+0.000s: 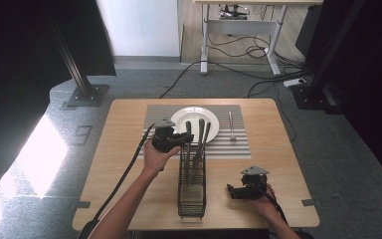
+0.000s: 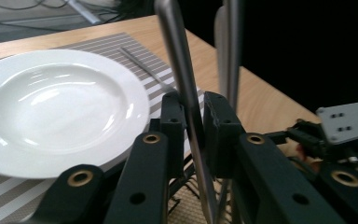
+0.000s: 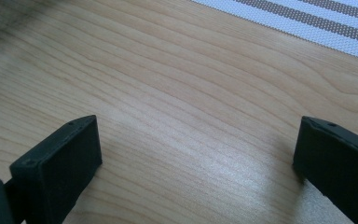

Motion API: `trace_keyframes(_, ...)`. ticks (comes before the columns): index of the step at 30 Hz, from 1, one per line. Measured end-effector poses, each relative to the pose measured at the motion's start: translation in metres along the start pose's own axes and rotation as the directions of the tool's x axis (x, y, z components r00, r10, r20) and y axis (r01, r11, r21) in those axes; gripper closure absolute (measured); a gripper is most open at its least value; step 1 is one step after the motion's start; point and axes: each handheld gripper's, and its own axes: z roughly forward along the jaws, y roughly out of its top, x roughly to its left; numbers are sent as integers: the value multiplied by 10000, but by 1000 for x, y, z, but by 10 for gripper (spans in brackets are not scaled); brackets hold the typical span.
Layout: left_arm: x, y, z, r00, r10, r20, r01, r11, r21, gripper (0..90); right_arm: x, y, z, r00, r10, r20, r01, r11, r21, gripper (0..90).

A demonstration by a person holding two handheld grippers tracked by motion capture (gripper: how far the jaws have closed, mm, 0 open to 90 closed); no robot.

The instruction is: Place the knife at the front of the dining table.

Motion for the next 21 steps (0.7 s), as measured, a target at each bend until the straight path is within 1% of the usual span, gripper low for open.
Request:
trace_keyframes(2, -1, 1, -1, 9998, -80, 199, 83, 9998, -177, 810, 0, 0, 0, 10000, -11, -10, 11, 10000, -1, 13)
trace_keyframes(3, -1, 1, -1, 9998, -80, 199, 83, 9998, -177, 819, 0, 0, 0, 10000, -11, -10, 11, 10000, -1, 13)
trace_keyframes(4, -3, 2, -2, 9991, -148, 394, 164, 9990, -407, 827, 0, 0, 0, 10000, -29, -24, 29, 10000, -16, 15)
trace_keyframes(5, -3, 2, -2, 9991, -148, 394, 164, 9990, -407, 835, 0, 0, 0, 10000, -29, -24, 29, 10000, -16, 15)
trace_keyframes(6, -3, 3, -4, 9984, -198, 536, 225, 9985, -501, 838, 0, 0, 0, 10000, -36, -33, 36, 10000, -10, 15)
trace_keyframes(7, -3, 3, -4, 9984, -198, 536, 225, 9985, -501, 838, 0, 0, 0, 10000, -36, -33, 36, 10000, -10, 15)
trace_keyframes(9, -4, 3, -6, 9988, -66, 482, 93, 9983, -576, 839, 0, 0, 0, 10000, -38, -37, 38, 10000, -3, 15)
trace_keyframes(12, -6, 6, -14, 9993, 152, 337, -123, 9963, -851, 840, 1, 0, 0, 10000, -41, -53, 41, 10000, -5, 15)
trace_keyframes(13, -6, 8, -16, 9992, 145, 359, -110, 9954, -954, 840, 1, 0, 0, 10000, -42, -55, 42, 10000, -7, 15)
trace_keyframes(14, -6, 8, -16, 9992, 145, 359, -110, 9954, -954, 840, 1, 0, 0, 10000, -42, -55, 42, 10000, -7, 15)
trace_keyframes(16, -6, 12, -25, 9988, 69, 476, -10, 9924, -1231, 840, 1, 0, 0, 10000, -40, -54, 40, 10000, -3, 15)
trace_keyframes(17, -6, 12, -25, 9988, 69, 476, -10, 9924, -1231, 840, 1, 0, 0, 10000, -40, -54, 40, 10000, -3, 15)
trace_keyframes(18, -5, 14, -32, 9987, 29, 512, 43, 9900, -1410, 840, 1, 0, 0, 10000, -37, -50, 37, 10000, -21, 15)
trace_keyframes(21, -5, 18, -40, 9993, 55, 369, 5, 9869, -1611, 840, 1, 0, 0, 10000, -46, -66, 46, 10000, 2, 15)
